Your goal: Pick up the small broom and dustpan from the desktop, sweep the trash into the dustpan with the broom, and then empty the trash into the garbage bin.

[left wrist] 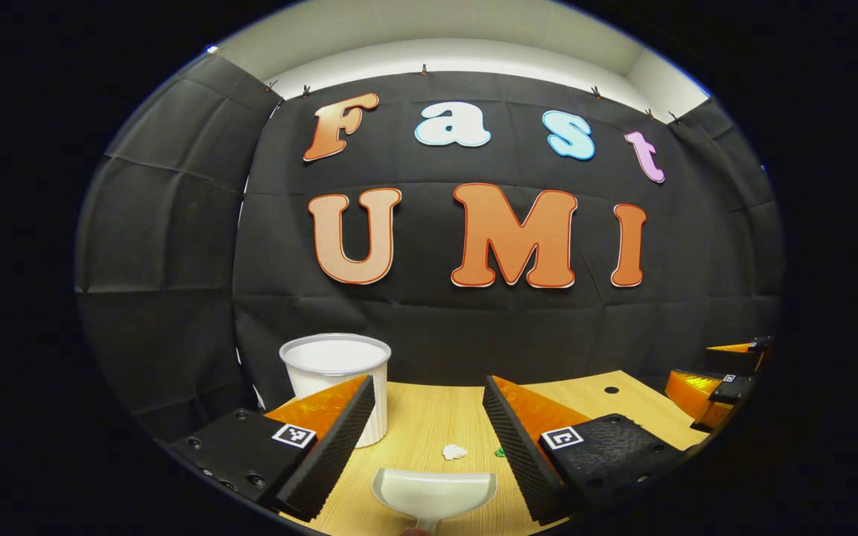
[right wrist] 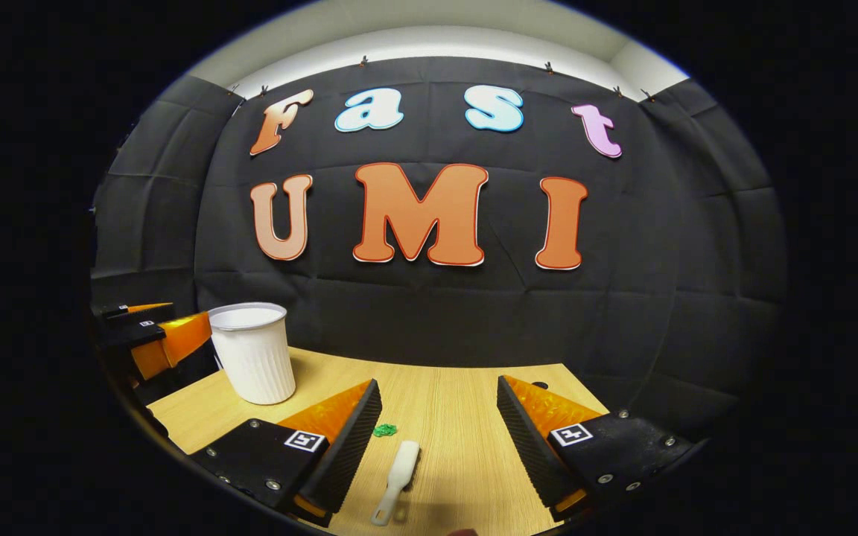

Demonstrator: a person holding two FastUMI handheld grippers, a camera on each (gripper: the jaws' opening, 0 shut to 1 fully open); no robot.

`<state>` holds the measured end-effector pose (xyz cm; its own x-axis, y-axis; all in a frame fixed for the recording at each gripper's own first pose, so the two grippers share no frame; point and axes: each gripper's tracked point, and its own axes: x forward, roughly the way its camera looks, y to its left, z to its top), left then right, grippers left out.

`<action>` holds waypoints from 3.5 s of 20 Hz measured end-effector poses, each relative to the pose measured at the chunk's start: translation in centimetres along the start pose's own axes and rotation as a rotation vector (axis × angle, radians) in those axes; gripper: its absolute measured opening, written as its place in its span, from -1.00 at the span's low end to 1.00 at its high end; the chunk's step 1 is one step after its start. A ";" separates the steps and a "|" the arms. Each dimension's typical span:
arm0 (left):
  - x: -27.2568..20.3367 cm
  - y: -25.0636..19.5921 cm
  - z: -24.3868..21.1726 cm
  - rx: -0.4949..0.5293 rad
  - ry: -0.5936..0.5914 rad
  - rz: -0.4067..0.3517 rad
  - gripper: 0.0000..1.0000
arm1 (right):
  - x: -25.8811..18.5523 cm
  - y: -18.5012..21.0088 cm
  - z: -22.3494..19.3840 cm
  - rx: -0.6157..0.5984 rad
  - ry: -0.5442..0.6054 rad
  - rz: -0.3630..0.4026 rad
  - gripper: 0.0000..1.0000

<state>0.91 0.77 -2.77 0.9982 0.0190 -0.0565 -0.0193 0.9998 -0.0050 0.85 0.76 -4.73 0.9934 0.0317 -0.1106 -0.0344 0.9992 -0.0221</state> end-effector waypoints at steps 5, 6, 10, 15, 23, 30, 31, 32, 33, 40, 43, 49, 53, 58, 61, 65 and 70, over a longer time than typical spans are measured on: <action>0.4 0.2 -3.4 -0.028 0.096 0.002 0.88 | 0.4 0.4 -3.0 -0.006 0.080 0.018 0.88; 0.6 0.3 -4.0 -0.029 0.117 0.007 0.89 | 0.4 0.3 -3.6 -0.007 0.096 0.017 0.88; 0.4 0.2 -10.1 -0.053 0.303 -0.003 0.90 | 1.1 1.2 -8.6 0.015 0.245 0.045 0.89; -2.7 0.0 -22.0 -0.106 0.721 0.019 0.92 | 1.3 3.5 -18.3 0.044 0.522 0.121 0.89; -5.8 -1.6 -25.8 -0.076 0.951 0.066 0.94 | 1.9 4.1 -24.6 -0.026 0.727 0.227 0.89; -5.5 -1.0 -28.3 -0.029 1.104 0.051 0.92 | 2.7 4.4 -26.9 -0.022 0.837 0.202 0.89; -5.1 -0.5 -28.8 -0.010 1.119 0.039 0.93 | 2.8 4.6 -27.2 -0.018 0.854 0.188 0.89; -4.8 -0.4 -29.1 0.005 1.138 0.026 0.92 | 2.9 4.6 -27.5 -0.016 0.876 0.175 0.90; -4.5 -0.4 -29.2 0.015 1.154 0.017 0.93 | 2.9 5.0 -27.8 -0.012 0.898 0.168 0.89; -3.9 -0.3 -31.6 0.048 1.279 -0.051 0.92 | 3.0 6.2 -29.6 -0.042 1.016 0.135 0.90; -3.6 -0.2 -32.0 0.039 1.313 -0.064 0.92 | 3.2 6.7 -29.9 -0.029 1.041 0.131 0.90; -3.7 -0.7 -32.6 0.000 1.381 -0.092 0.14 | 3.2 7.1 -30.5 -0.006 1.093 0.134 0.85; -3.7 -0.9 -32.5 0.023 1.389 -0.118 -0.22 | 2.9 7.3 -30.7 0.004 1.125 0.135 0.58; -3.6 -0.7 -32.2 0.032 1.398 -0.136 -0.26 | 2.8 7.3 -30.8 0.044 1.169 0.114 -0.10; -3.7 -0.7 -32.2 0.035 1.399 -0.150 -0.29 | 3.4 7.1 -31.2 0.072 1.178 0.093 -0.41; -3.7 -0.5 -32.1 0.041 1.402 -0.168 -0.34 | 3.4 7.0 -31.4 0.069 1.204 0.100 -0.58; -3.9 -0.4 -32.0 0.047 1.421 -0.205 -0.39 | 4.0 6.8 -31.5 0.084 1.248 0.143 -0.75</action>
<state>-4.80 0.06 -34.45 0.0812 -0.1171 -0.9898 0.1452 0.9839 -0.1045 1.12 6.82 -36.65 0.1991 0.1394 -0.9700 -0.0800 0.9888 0.1256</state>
